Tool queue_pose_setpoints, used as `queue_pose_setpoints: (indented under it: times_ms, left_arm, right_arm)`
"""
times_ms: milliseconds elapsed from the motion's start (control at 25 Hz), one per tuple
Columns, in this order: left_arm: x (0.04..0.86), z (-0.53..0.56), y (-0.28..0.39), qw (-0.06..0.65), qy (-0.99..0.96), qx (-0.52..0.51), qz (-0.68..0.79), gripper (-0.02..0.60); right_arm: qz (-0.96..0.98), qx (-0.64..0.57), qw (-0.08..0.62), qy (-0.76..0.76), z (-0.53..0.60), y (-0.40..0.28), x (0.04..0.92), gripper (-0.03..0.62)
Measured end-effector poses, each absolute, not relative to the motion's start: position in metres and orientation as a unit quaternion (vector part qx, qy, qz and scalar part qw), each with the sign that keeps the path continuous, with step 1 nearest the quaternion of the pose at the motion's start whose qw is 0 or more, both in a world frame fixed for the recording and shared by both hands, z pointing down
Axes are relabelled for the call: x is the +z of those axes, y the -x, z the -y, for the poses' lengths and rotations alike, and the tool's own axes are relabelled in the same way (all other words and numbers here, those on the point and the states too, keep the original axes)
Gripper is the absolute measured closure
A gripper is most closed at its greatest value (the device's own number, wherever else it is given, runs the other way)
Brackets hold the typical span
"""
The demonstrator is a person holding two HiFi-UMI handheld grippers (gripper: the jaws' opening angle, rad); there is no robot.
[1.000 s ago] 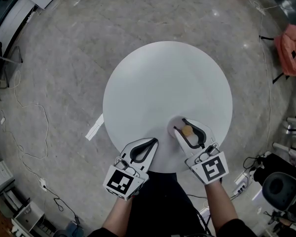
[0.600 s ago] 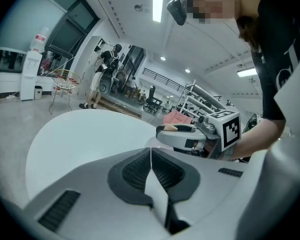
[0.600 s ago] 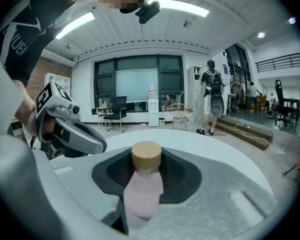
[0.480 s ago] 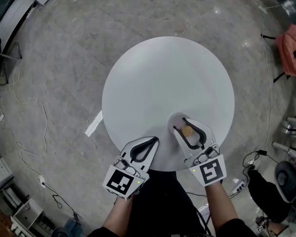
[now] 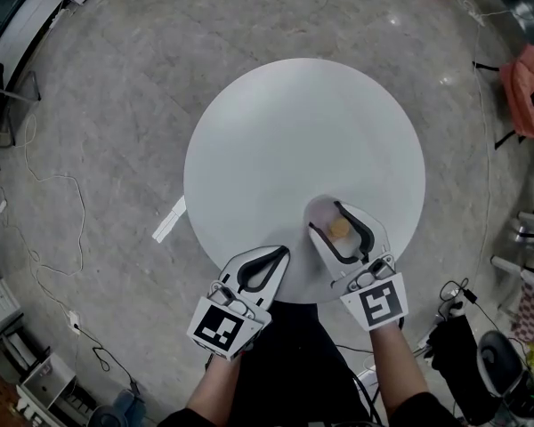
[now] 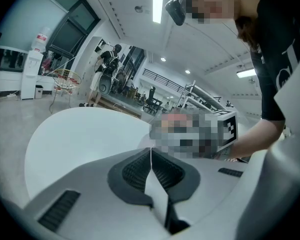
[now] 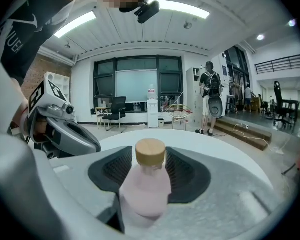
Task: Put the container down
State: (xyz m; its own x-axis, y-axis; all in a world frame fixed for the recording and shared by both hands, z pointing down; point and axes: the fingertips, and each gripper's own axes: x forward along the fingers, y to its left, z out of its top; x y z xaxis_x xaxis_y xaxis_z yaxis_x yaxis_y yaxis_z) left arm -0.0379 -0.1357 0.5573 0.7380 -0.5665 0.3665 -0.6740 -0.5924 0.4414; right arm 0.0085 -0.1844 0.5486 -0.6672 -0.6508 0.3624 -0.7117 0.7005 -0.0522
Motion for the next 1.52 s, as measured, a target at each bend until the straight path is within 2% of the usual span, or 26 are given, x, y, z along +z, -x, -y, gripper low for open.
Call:
queue_pose_setpoints:
  times_ms: [120, 280, 1000, 1280, 1520]
  left_arm:
    - [0.558, 0.131, 0.037, 0.286, -0.887, 0.093, 0.349, 0.566]
    - [0.559, 0.127, 0.041, 0.289, -0.885, 0.093, 0.352, 0.566]
    - [0.542, 0.115, 0.03, 0.279, -0.889, 0.089, 0.352, 0.566]
    - [0.522, 0.118, 0.028, 0.267, -0.893, 0.081, 0.352, 0.566]
    - [0.508, 0.119, 0.02, 0.268, -0.895, 0.075, 0.347, 0.566]
  right_arm:
    - [0.907, 0.1, 0.159, -0.378, 0.183, -0.01, 0.549, 0.357]
    - [0.905, 0.097, 0.163, -0.38, 0.18, -0.011, 0.548, 0.331]
    - [0.896, 0.163, 0.153, -0.383, 0.15, -0.041, 0.546, 0.324]
    - [0.904, 0.165, 0.147, -0.366, 0.135, -0.037, 0.525, 0.469]
    - [0.907, 0.154, 0.164, -0.357, 0.124, -0.038, 0.514, 0.562]
